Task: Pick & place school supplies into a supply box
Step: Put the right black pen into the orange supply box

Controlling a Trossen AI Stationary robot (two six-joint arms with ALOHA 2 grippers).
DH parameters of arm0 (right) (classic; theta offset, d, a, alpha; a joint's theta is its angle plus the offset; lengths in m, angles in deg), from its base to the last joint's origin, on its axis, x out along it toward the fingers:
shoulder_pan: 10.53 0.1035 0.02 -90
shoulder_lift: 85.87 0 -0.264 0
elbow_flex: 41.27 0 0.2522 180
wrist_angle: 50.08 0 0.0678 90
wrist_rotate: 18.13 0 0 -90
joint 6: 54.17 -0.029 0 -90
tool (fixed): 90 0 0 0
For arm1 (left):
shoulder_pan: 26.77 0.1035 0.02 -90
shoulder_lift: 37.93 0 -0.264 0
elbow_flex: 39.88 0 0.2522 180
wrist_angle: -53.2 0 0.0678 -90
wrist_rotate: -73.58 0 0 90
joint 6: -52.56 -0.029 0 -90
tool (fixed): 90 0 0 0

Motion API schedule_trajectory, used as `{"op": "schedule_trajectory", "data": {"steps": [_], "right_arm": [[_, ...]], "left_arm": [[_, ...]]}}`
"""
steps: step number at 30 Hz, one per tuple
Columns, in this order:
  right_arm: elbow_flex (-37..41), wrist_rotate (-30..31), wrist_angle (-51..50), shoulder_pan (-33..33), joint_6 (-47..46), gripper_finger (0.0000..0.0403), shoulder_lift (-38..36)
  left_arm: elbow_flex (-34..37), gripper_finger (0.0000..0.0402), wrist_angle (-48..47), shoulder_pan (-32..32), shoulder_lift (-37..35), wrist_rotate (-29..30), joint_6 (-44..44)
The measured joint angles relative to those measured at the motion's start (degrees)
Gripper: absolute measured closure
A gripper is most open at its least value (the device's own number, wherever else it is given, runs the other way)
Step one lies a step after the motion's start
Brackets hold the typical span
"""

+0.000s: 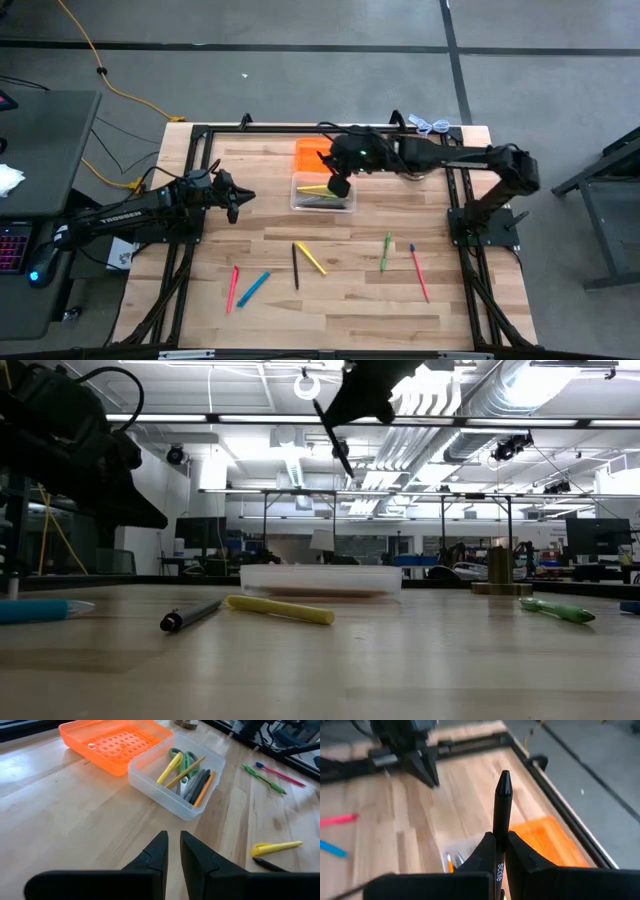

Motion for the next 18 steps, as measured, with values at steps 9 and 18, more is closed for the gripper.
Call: {"op": "schedule_trajectory", "data": {"steps": [9, 18], "right_arm": [[-17.1, 0.09, -16.63, -1.08, 3.06, 0.0401, 12.78], [-27.58, -0.08, -24.04, -1.04, 4.97, 0.0402, 20.77]], "left_arm": [[0.02, 0.0323, 0.0, 0.0, -0.02, 1.75, 0.0], [0.02, 0.0323, 0.0, -0.01, -0.01, 1.75, 0.0]]}}
